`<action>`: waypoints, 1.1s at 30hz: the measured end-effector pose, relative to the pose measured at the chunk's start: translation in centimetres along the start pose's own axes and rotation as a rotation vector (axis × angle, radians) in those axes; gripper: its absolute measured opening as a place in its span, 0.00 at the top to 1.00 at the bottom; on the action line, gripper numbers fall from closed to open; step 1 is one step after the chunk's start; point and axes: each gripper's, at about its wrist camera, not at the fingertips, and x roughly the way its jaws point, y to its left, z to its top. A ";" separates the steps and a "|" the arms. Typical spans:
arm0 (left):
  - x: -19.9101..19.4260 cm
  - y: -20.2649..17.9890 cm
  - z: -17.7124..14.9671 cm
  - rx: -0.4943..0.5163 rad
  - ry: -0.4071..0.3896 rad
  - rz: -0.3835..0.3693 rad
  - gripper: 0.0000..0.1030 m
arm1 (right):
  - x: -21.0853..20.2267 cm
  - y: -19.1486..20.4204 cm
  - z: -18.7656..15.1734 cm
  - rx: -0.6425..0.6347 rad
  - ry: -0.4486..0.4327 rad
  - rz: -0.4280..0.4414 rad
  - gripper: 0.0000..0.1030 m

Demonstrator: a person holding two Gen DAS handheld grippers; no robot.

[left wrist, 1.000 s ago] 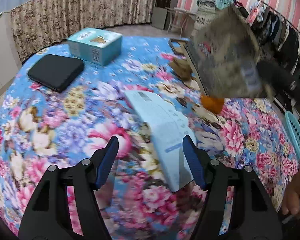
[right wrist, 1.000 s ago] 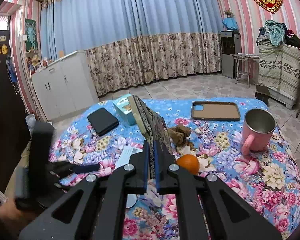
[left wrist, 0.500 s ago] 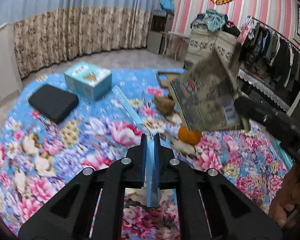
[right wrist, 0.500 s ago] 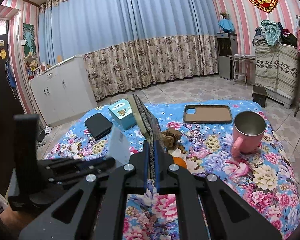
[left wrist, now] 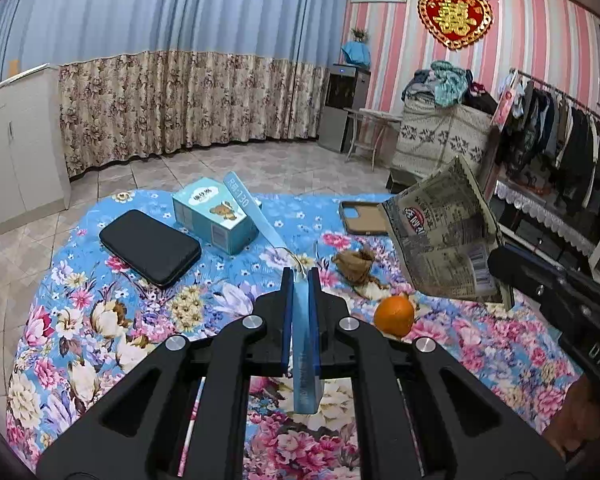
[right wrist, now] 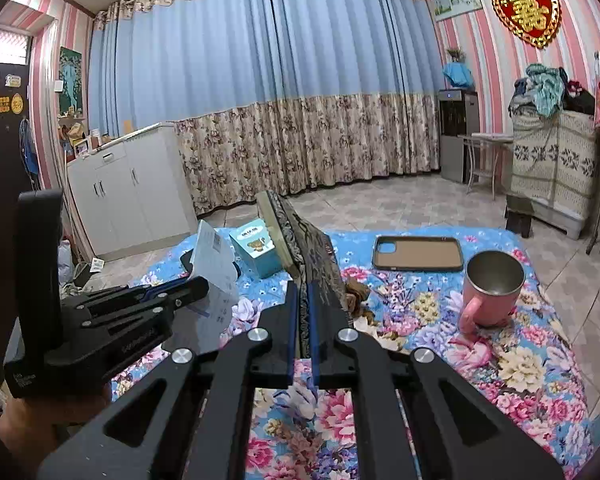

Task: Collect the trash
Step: 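Lift the newspaper and comb and carry them toward the wastebasket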

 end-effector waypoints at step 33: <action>-3.6 -3.2 2.4 0.007 -0.126 0.021 0.94 | -3.4 -0.6 0.6 -0.028 -0.082 -0.101 0.95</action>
